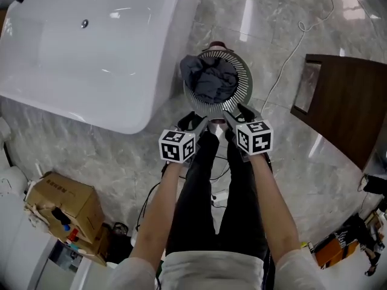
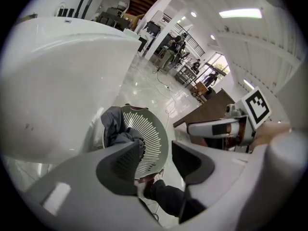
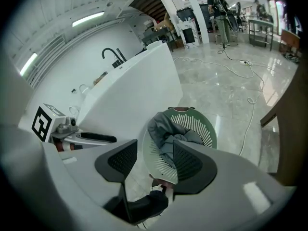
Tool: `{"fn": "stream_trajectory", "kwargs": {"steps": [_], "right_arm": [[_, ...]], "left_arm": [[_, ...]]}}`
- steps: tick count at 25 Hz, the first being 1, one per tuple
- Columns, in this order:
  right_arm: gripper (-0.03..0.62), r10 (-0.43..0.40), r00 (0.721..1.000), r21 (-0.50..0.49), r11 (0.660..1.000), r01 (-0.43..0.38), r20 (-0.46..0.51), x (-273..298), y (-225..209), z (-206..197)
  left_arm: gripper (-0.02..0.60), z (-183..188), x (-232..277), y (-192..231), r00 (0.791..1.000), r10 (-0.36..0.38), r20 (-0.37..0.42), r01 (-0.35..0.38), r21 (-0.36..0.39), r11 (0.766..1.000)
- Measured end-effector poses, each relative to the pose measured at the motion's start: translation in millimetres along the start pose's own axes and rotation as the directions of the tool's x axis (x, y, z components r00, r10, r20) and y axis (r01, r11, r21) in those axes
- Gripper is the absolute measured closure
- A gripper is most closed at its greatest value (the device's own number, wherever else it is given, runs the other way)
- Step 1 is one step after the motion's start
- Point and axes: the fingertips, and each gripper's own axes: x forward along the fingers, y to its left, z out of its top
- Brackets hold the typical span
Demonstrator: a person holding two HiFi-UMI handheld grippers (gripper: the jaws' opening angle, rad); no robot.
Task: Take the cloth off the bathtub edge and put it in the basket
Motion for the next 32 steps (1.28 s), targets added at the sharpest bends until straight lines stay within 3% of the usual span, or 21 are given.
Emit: {"fn": "stream_trajectory", "kwargs": {"steps": [8,14,19,26,28,32], "right_arm": [[0.387,0.013,0.994,0.144,0.989,-0.028,0.105,-41,0,-13],[0.387,0.078,0.994,-0.045,0.996,-0.074,0.075,-87,32,-15],[0.387,0.11,0.986,-0.083,0.991,-0.1,0.122,-146,44,-13],[0.387,0.194,0.976,-0.165,0.971,-0.175,0.104,-214,74,-9],[0.387,0.204,0.971,-0.161,0.97,-0.183,0.123,-239,75,-4],[0.387,0.245,0.948,-0.057,0.97,-0.238,0.202,-282,91,12]], "left_arm": [[0.341,-2,-28,-28,0.998,0.011,0.057,-0.011,-0.002,1.0],[0.341,-7,-56,-64,0.997,0.005,0.079,-0.003,-0.027,1.0],[0.341,3,-91,-113,0.989,0.027,0.148,-0.024,-0.024,0.999],[0.341,1,-139,-180,0.982,0.058,0.182,-0.056,-0.016,0.998],[0.341,5,-152,-200,0.973,0.075,0.219,-0.071,-0.026,0.997],[0.341,23,-183,-228,0.955,0.096,0.279,-0.101,0.004,0.995]]}}
